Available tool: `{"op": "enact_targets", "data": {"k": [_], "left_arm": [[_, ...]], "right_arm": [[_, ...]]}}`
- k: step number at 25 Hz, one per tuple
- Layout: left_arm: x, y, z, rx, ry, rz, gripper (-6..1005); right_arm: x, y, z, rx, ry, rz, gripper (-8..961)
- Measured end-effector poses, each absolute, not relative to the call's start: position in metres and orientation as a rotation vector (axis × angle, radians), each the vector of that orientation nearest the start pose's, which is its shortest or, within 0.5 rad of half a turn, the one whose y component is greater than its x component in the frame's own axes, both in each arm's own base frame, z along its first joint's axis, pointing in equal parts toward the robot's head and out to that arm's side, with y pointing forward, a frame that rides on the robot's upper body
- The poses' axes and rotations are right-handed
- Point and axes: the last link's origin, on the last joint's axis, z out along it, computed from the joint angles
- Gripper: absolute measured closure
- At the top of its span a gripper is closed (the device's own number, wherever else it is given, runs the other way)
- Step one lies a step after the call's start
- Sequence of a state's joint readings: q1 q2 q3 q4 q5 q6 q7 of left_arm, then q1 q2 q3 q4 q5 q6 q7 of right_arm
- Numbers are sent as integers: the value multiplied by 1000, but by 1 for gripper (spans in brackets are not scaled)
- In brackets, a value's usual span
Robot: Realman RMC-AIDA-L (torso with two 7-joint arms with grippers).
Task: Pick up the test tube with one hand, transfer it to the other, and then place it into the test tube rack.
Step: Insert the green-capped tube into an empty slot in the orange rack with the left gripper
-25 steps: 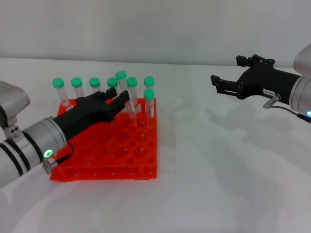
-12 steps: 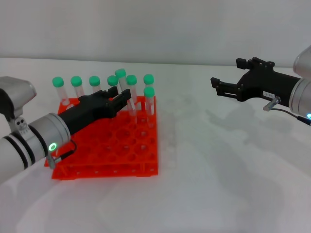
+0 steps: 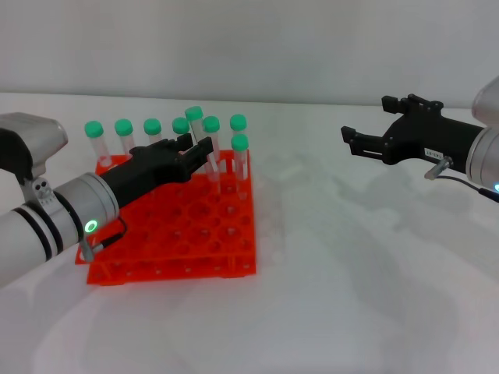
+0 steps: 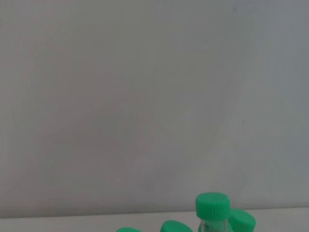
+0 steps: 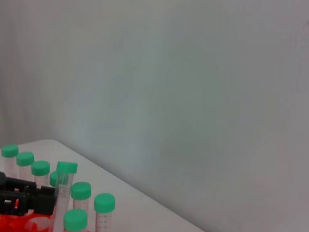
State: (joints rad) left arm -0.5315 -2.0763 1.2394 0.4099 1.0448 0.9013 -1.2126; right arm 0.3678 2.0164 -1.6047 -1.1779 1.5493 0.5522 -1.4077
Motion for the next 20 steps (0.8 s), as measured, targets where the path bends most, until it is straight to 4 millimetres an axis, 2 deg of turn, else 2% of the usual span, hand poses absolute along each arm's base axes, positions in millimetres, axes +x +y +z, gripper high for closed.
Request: {"op": "enact_targets", "data": {"k": [3, 8, 20], "left_arm": [[-268, 384, -38, -2143, -915, -814, 569], [-268, 384, -39, -2140, -923, -816, 664], [-271, 389, -42, -2111, -961, -775, 706]], "right_arm": [[182, 395, -2, -2273, 440, 488, 95], [186, 395, -2, -2271, 450, 480, 95], [186, 395, -2, -2268, 451, 479, 95]]}}
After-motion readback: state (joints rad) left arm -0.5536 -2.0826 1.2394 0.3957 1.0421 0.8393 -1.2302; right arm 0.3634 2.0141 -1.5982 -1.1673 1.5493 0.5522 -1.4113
